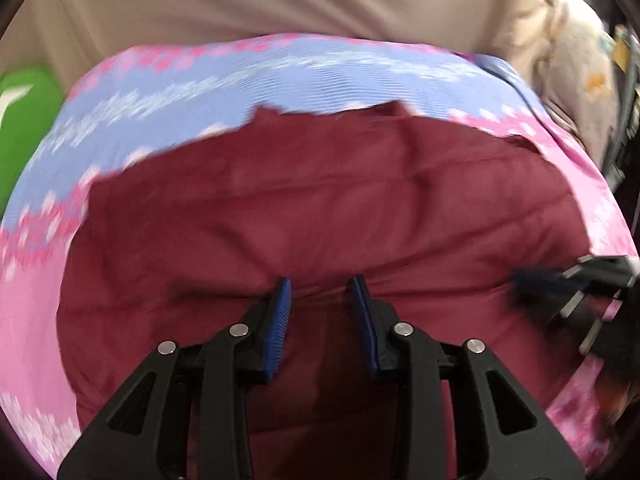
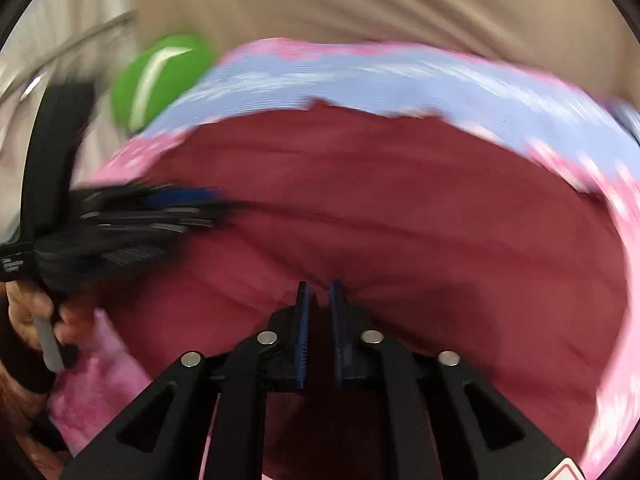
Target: Fold large clothes
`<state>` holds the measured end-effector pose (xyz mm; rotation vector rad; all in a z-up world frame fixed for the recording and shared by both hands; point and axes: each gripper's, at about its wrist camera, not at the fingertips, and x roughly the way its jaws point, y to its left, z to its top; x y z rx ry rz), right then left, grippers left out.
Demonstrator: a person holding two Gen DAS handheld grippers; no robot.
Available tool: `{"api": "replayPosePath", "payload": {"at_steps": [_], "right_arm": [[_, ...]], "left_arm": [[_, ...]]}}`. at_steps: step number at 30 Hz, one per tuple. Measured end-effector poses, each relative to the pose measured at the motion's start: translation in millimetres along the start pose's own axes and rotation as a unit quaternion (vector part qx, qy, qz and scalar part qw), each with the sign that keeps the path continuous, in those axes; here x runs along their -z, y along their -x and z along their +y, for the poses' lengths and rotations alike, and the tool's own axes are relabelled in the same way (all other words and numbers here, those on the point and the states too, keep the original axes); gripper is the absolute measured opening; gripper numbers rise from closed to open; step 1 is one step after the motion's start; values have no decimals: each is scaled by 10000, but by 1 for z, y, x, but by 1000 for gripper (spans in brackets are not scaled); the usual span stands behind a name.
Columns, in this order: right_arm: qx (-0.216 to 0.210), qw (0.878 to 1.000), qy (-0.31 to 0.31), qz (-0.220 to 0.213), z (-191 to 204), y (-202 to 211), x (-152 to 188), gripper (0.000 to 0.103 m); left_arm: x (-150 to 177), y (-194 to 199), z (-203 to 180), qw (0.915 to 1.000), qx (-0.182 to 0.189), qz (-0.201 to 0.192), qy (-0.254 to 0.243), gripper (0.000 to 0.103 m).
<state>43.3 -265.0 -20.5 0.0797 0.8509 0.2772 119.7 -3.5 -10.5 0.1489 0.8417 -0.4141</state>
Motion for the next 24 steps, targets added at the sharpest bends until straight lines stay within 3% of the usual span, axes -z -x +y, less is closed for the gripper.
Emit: {"api": "replayPosePath", "payload": {"at_steps": [2,5,7,9,11,13,16,19,21,24], "right_arm": [[230,9964,-810,-102,-58,20,16,0],[929,9798,-1762,-181,-136,45,53,0],[951,9720,-2145,-139,-160,53,68,0],[1421,9649,-2207,-85,-167,60,70,8],[1646,9639,-2070,-316,-160,73,55,14],[1222,9724,-1901,-586,-145,81,31,14],[607,9868,-1233,-860,-96,68,-27,14],[278,9949,-582,-775,-43,31,-65,14],[163,9982,-50,-583,-5,-5,-86,13],[374,9987,210,-269,1,-52,-100,12]], "left_arm": [[12,8,31,9992,-294,-37,279,31],[25,16,72,9957,-586,-25,712,31],[30,19,93,9923,-779,-21,962,31],[27,26,105,9896,-895,-43,1121,31],[11,37,105,9881,-988,-241,1156,31],[-10,46,97,9883,-965,-509,1063,32],[-52,37,70,9918,-674,-713,819,43],[-72,7,43,9961,-432,-544,551,44],[-78,-17,30,9970,-536,-407,376,45],[-83,-54,25,9965,-750,-201,297,47]]}}
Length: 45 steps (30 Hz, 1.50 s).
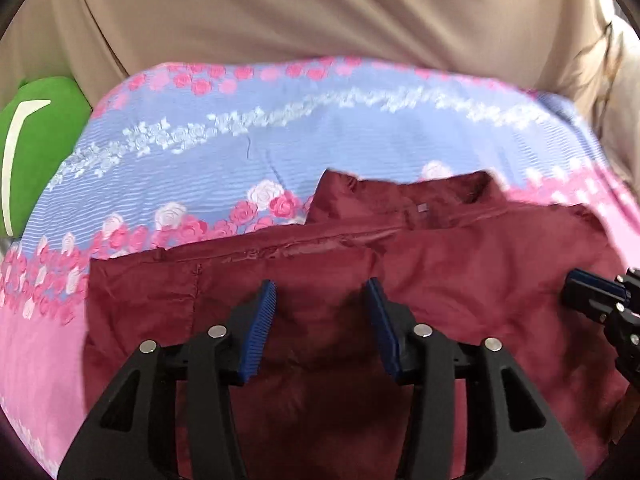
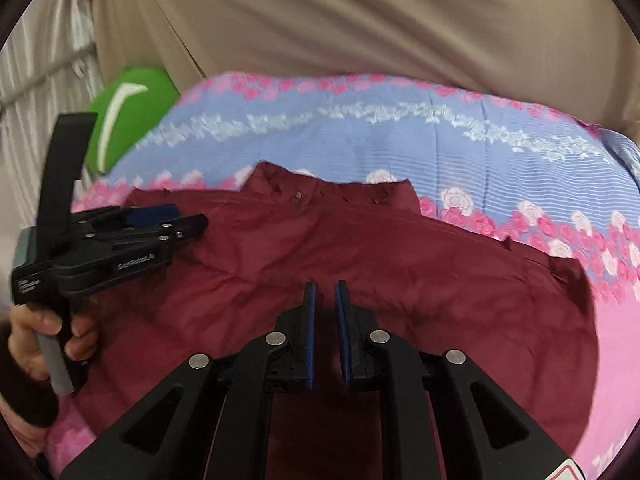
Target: Fold large clothes
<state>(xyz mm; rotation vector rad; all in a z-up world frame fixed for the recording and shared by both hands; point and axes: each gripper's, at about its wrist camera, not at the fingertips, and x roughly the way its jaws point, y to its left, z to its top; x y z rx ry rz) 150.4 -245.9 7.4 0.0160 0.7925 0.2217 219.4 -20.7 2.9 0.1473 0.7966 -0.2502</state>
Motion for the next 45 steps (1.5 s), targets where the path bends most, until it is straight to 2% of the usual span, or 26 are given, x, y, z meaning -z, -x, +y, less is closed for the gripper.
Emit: {"api": "replayPosePath", "payload": {"at_steps": [3,4,5,7,8,10,13,15,17,18,19,20,21,22,24,27,32,33,34,35,38,42,45], "right_arm": [[400,9986,-328,95,-44,-28,-1,1],[476,9974,-536,94,-60,-28,2,0],[551,9942,-924,64,-90,-29,5,0],[565,9886,-1394,87,-124,-26,14,0],[435,9865,-1581,47,-141,-24,20,0],[434,9831,-1777,-23,-156,-22,27,0],[298,9810,-1917,-93,-162,-19,33,0],[343,9806,-1922,-194,-159,-13,34,0],[508,9778,-1989,-413,-160,-1,39,0],[489,9763,-2045,-517,-162,1,39,1],[506,9734,-2142,-633,-165,5,40,2],[593,9715,-2212,-609,-167,6,41,1],[696,9698,-2285,-484,-172,2,41,0],[714,9684,-2370,-313,-174,-5,40,0],[698,9661,-2483,-127,-179,-14,38,0],[813,9677,-2386,-46,-176,-17,37,0],[640,9646,-2555,-125,-183,-13,39,0],[844,9630,-2555,-175,-180,-6,39,2],[1150,9628,-2430,-280,-170,8,37,15],[1210,9655,-2274,-374,-159,19,35,15],[866,9794,-1730,-572,-110,55,27,15],[281,9938,-1011,-370,-32,64,18,15],[-204,9972,-702,-126,17,52,16,15]], "left_arm": [[-1,-17,13,9999,-89,-15,145,61],[-1,-23,21,9997,-118,0,235,67],[-1,-27,29,9994,-84,-2,349,67],[2,-33,45,9981,133,8,593,67],[3,-34,53,9970,293,-6,722,67],[5,-34,56,9965,377,-54,743,66],[4,-33,64,9950,505,-167,845,58],[7,-26,80,9892,776,-311,1202,54],[12,-16,95,9877,586,-404,1390,54],[13,-13,98,9889,512,-418,1329,54],[15,-13,101,9920,246,-413,1171,54],[17,-15,103,9933,-18,-376,1094,54],[18,-20,107,9938,-104,-294,1065,55],[19,-27,113,9927,103,-171,1190,56],[18,-33,114,9918,149,-79,1265,57],[14,-39,103,9951,-129,17,982,59],[15,-35,100,9951,-389,3,911,63],[16,-29,101,9946,-501,-17,911,63],[17,-20,100,9939,-620,-39,906,63],[21,-3,99,9934,-680,-117,918,66],[35,40,93,9932,-686,-226,918,82],[50,72,74,9942,-796,-155,703,82],[61,89,60,9942,-834,-210,639,83]]}}
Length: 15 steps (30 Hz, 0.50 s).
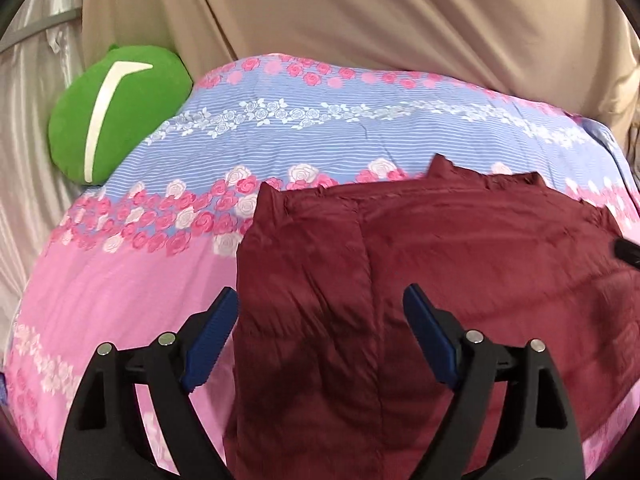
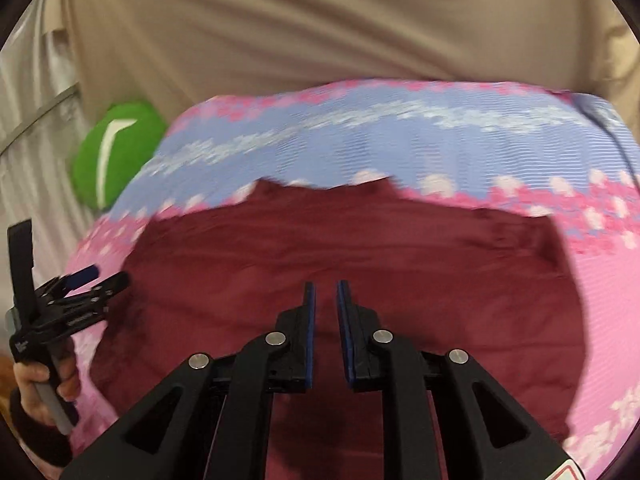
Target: Fold large clothes
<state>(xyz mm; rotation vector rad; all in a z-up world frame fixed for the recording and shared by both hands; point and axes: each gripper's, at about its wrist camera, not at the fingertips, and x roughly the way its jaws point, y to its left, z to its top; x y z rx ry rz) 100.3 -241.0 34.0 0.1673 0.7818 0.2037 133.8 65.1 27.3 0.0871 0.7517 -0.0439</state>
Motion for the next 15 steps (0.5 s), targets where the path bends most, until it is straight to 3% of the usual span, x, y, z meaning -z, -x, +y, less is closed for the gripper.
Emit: {"api": "replayPosePath", "payload": {"at_steps": [5,15], "right_arm": [[-164,9996,77,219,42,-29,5,15],[123,9986,-89,507,41,-69,13,13]], "left_arm": [[17,16,-7,10000,73,2,66,87],[36,7,4,9991,188,240,309,88]]}}
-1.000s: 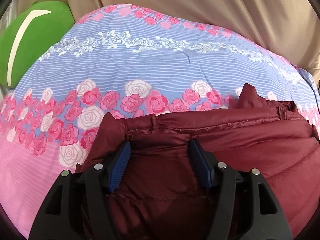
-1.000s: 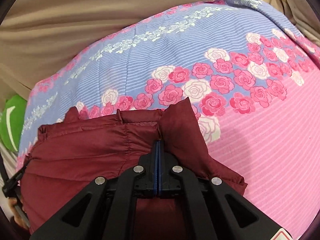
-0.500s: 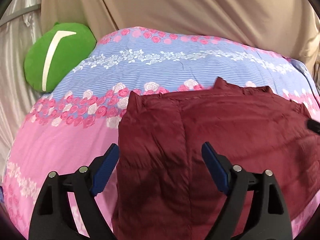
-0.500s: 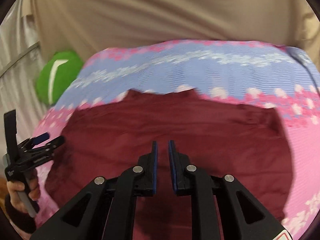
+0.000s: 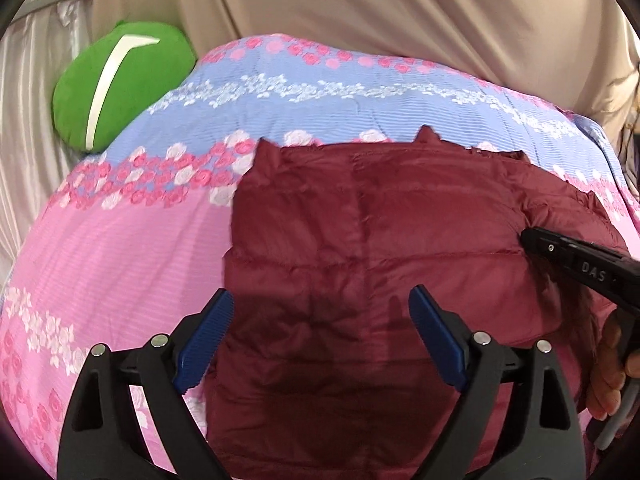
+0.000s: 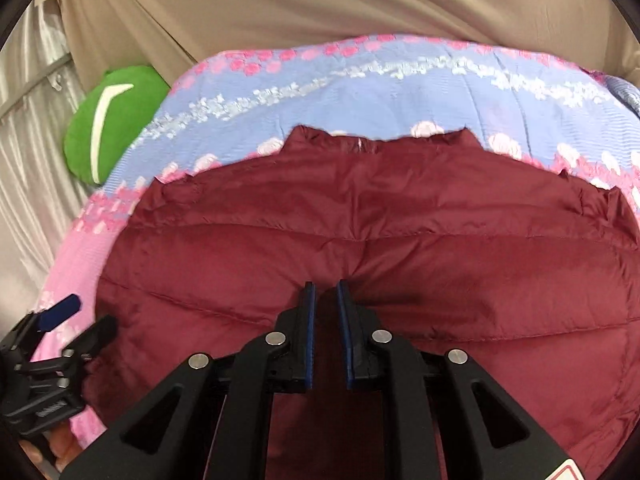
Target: Fold large clothes
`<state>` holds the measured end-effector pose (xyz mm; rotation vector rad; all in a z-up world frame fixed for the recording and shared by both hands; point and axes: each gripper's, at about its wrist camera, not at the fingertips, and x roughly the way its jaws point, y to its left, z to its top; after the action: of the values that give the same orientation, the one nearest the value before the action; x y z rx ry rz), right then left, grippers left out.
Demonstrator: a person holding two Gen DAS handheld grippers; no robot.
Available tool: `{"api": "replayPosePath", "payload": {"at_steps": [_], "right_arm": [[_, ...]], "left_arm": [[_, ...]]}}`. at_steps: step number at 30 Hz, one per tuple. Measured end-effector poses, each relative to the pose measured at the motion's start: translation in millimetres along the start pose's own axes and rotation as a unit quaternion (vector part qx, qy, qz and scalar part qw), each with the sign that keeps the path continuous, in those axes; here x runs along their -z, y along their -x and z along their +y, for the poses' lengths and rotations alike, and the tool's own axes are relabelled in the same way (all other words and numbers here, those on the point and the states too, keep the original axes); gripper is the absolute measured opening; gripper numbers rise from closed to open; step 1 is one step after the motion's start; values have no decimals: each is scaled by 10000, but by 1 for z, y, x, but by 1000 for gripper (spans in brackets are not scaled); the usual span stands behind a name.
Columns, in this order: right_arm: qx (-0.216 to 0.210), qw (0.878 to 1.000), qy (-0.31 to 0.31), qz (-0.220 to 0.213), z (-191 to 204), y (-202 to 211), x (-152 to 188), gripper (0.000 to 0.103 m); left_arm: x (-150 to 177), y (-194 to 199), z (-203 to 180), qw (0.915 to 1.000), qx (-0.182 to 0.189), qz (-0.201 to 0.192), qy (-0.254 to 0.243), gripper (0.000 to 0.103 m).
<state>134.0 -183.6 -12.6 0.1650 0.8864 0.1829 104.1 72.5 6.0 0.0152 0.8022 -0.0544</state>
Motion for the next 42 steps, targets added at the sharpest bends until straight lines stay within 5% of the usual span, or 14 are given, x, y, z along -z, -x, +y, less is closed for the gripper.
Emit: {"api": "replayPosePath", "payload": {"at_steps": [6,12,15,22,26,29,30,35,38,42], "right_arm": [[-89,9998,-24,197,-5,-11,-1,12],[-131,9997,-197,-78,-12,-4,-31,13],[-189,9992,-272,233,-15,-30,-38,13],[-292,9992,-49,283,-10,-60,-28,12],[-264,9994,102,180,-4,-61,-26,12],[-256,9994,170,131,-3,-63,-26,12],[-267,9994,180,123,-3,-63,-26,12],[-398,9988,221,153,-3,-64,-28,13],[-542,9977,330,244,-1,-66,-30,13],[-893,9945,267,477,-10,-62,-35,13]], "left_arm": [[12,-6,47,9980,158,262,549,89],[18,-7,71,9963,206,279,786,89],[19,-19,72,9953,341,387,814,89],[22,-42,65,9865,1144,521,1052,92],[15,-39,47,9816,1540,517,999,68],[7,-23,33,9837,1544,302,867,18],[4,-15,30,9828,1616,202,866,13],[-21,47,-11,9717,2230,-520,583,7],[-35,82,-54,9581,2717,-885,195,7],[-44,89,-115,9553,2824,-841,-245,7]]}}
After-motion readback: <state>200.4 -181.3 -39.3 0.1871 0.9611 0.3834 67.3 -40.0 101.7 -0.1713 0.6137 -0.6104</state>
